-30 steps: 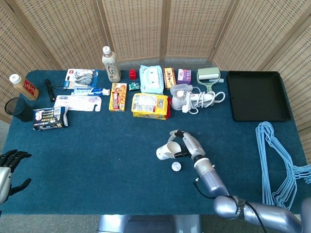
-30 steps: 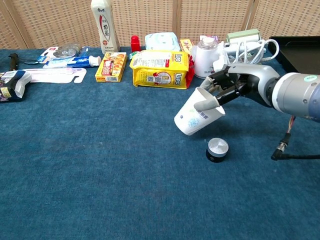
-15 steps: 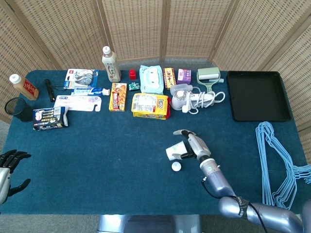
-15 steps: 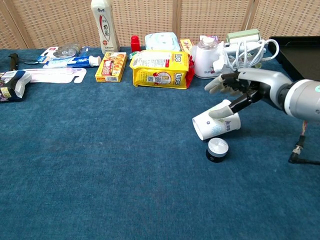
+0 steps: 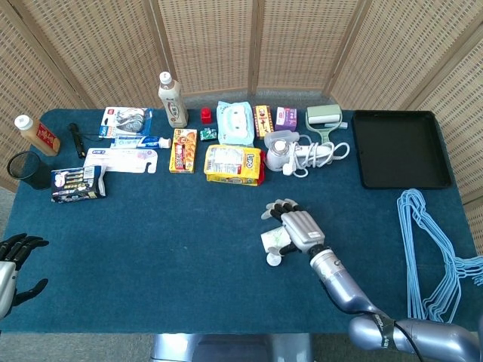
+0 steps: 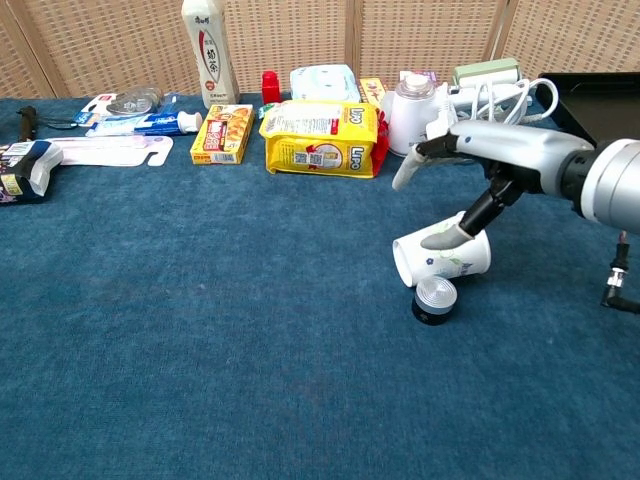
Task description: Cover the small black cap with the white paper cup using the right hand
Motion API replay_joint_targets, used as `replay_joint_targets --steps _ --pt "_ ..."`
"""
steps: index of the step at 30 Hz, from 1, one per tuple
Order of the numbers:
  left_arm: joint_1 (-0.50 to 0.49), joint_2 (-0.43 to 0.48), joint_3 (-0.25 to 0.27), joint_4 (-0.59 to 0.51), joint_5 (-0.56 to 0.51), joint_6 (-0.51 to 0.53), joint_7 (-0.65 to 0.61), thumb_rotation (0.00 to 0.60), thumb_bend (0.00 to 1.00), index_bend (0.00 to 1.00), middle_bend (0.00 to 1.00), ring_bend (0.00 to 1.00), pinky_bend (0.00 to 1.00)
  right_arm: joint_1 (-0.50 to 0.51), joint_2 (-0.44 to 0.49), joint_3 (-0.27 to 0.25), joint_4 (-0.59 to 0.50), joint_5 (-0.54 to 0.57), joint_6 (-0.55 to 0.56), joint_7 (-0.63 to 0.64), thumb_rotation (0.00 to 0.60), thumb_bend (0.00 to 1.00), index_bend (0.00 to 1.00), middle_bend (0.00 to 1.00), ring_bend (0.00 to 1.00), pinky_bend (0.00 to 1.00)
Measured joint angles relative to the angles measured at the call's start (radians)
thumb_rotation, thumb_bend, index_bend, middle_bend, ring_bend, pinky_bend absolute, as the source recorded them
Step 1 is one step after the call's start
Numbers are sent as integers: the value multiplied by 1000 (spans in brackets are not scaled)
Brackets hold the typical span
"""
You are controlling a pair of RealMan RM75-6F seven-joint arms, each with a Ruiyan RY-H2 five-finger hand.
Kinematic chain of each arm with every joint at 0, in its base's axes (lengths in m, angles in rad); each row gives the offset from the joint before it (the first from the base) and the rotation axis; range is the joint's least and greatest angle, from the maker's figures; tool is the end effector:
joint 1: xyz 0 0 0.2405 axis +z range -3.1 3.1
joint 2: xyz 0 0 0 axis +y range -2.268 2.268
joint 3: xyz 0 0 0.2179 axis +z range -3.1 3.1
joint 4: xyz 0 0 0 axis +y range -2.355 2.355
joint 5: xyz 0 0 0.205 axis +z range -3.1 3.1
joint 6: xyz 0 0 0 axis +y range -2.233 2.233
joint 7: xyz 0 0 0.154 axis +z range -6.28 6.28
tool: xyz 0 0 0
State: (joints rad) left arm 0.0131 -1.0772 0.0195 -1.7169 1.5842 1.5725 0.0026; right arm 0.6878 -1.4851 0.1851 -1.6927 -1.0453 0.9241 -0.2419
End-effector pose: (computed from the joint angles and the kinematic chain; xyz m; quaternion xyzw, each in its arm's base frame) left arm -0.2630 0.1466 0.1479 -0.5833 -0.4121 -0.3986 0.5754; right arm -0.1036 -0.2926 -0.0160 0.7072 -0.4893 0.3876 0.3320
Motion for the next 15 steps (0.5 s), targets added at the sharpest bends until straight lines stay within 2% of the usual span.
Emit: replay_joint_targets --steps 7,15 --pt "1 -3 1 14 -4 -3 -13 600 178 282 280 174 182 25 -27 -27 4 -5 31 -132 559 252 287 173 98 15" --pt "1 -11 1 37 -11 -8 -37 600 179 281 280 174 182 53 -65 -43 13 55 77 -292 558 251 295 175 98 16"
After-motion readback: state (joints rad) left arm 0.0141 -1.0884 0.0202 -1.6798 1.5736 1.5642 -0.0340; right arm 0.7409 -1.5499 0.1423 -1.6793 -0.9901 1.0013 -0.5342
